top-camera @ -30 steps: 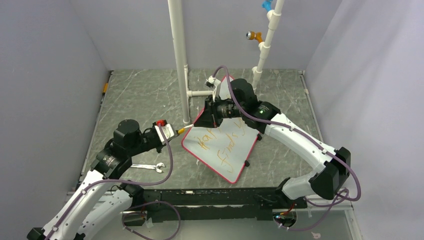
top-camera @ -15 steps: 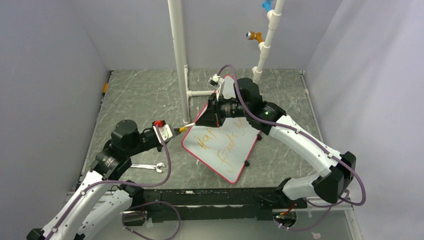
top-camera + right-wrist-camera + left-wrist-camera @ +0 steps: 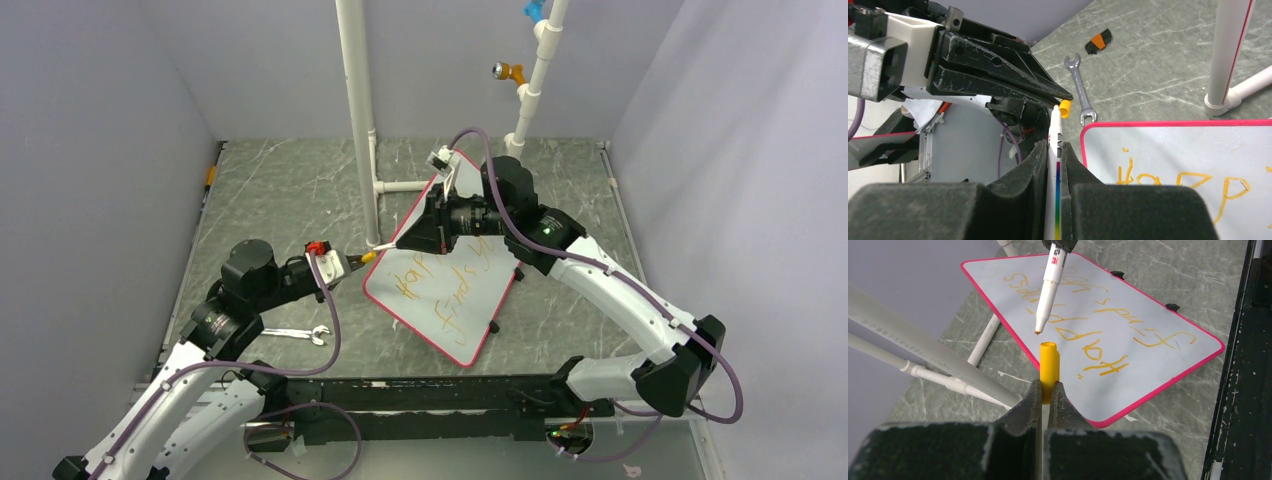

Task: Write a sentence on the whiteboard
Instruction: Close the whiteboard marker at the center of the board.

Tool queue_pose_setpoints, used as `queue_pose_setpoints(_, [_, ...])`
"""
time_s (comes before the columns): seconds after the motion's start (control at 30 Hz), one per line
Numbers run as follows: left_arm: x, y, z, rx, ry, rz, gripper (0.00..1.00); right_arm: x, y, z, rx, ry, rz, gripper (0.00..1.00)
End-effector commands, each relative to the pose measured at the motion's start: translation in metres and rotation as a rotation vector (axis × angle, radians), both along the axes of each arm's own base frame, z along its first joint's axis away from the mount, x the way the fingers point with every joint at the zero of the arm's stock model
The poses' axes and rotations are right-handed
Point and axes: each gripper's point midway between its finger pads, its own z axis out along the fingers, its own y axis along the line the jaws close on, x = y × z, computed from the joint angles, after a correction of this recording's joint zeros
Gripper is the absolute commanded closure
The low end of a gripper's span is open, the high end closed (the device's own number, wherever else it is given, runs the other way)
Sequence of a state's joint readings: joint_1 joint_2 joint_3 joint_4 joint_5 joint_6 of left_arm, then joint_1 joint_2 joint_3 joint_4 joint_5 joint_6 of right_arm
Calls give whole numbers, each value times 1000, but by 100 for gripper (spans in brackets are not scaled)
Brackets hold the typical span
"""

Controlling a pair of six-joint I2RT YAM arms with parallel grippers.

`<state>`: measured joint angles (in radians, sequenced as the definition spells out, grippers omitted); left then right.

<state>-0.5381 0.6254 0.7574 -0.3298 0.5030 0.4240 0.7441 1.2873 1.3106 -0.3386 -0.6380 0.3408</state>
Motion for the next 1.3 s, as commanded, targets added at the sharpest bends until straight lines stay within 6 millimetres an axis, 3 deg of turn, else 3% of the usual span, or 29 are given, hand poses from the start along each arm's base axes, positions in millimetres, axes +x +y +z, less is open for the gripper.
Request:
queue_pose_setpoints(0.0, [-3, -6, 21, -41, -51, -37, 100, -5, -4, 26, 80, -49, 14, 100])
queue_pose_setpoints(0.5, [-3, -5, 24, -49, -57, -26, 100, -2, -2, 8, 52, -13, 5, 100])
queue_pose_setpoints(1.27, [-2, -5, 25, -51, -54, -26, 100, 4, 4, 1, 20, 8, 15, 100])
